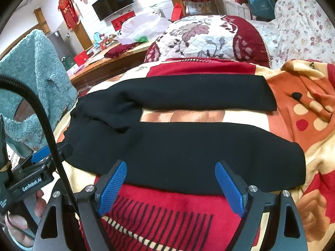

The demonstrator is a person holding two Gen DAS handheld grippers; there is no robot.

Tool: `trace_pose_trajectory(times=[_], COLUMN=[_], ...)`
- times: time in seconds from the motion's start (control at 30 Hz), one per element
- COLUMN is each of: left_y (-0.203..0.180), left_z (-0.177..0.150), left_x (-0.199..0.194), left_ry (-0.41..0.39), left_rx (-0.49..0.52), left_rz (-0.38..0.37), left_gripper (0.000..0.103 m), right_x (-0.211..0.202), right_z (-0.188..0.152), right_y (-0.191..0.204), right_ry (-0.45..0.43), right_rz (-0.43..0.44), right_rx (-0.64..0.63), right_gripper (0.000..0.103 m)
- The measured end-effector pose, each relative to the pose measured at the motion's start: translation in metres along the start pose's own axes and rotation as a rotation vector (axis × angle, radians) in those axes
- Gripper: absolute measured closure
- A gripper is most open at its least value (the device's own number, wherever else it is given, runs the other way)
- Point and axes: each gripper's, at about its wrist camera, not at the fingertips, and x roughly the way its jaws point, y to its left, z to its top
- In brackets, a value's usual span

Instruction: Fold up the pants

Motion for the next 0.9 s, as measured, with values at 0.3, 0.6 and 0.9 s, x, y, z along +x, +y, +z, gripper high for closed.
trace_pose_trajectory(times=[0.3, 0.6, 0.9], left_y=[0.023, 0.076, 0.122], left_z=[-0.002, -0.01, -0.012], left_x=[0.008, 0.012, 0.022], left_ry=[0.029, 0.072, 0.107], left_rx=[-0.04, -0.166, -0.306], left_rz=[0.031, 0.085, 0.1], left_gripper=[0.006, 0.006, 0.006], right_x=[0.01, 0.03, 0.062], right_z=[-0.003, 0.003, 0.025], right_y=[0.002, 0.014, 0.04], right_ry=[0.033, 0.072, 0.101], right_rz=[0.012, 0.066, 0.118], right_rx=[-0.009, -0.022, -0.087], right_gripper=[0.017, 0.017, 0.017])
